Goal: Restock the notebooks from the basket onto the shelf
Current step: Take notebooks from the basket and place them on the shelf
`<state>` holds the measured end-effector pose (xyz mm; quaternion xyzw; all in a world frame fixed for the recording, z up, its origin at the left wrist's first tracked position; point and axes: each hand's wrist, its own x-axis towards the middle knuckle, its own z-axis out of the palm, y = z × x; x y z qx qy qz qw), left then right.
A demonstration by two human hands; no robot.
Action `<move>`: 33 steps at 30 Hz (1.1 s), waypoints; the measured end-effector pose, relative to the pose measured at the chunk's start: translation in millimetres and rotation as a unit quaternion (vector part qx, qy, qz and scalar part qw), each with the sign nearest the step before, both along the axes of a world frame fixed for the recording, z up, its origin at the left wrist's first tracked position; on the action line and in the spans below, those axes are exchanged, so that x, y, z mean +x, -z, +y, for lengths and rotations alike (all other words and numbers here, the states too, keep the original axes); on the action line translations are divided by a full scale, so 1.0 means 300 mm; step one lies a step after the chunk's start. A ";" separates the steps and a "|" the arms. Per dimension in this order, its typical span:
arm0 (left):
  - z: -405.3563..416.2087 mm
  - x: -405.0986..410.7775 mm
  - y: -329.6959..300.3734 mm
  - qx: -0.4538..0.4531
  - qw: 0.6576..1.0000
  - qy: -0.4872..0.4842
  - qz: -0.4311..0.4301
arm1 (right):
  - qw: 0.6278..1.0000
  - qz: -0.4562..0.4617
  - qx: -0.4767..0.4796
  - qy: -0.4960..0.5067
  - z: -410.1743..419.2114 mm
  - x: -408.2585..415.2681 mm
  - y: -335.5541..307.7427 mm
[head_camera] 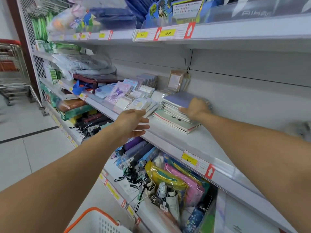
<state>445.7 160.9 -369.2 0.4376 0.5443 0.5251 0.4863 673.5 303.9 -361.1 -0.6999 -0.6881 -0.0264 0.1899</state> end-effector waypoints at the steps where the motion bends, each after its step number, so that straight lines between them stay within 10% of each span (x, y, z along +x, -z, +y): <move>1: 0.006 -0.003 0.008 0.000 1.000 0.002 0.002 | 0.999 -0.033 0.019 0.006 -0.019 -0.008 -0.002; 4: -0.006 -0.017 0.049 0.009 1.000 -0.005 0.016 | 0.988 -0.061 0.141 0.021 -0.137 -0.061 -0.028; 9: -0.155 -0.073 0.287 -0.028 0.996 -0.077 0.018 | 0.911 0.187 0.283 -0.234 -0.537 -0.297 0.172; 14: -0.517 -0.205 0.840 -0.225 0.962 -0.132 0.087 | 0.922 0.175 -0.088 -0.334 -0.879 -0.456 0.743; 20: -0.822 -0.341 1.246 -0.394 0.881 -0.177 0.196 | 0.842 0.103 -0.482 -0.220 -1.062 -0.432 1.204; 33: -0.881 -0.219 1.345 -0.421 0.894 -0.040 0.144 | 0.852 0.157 -0.498 -0.025 -1.125 -0.284 1.459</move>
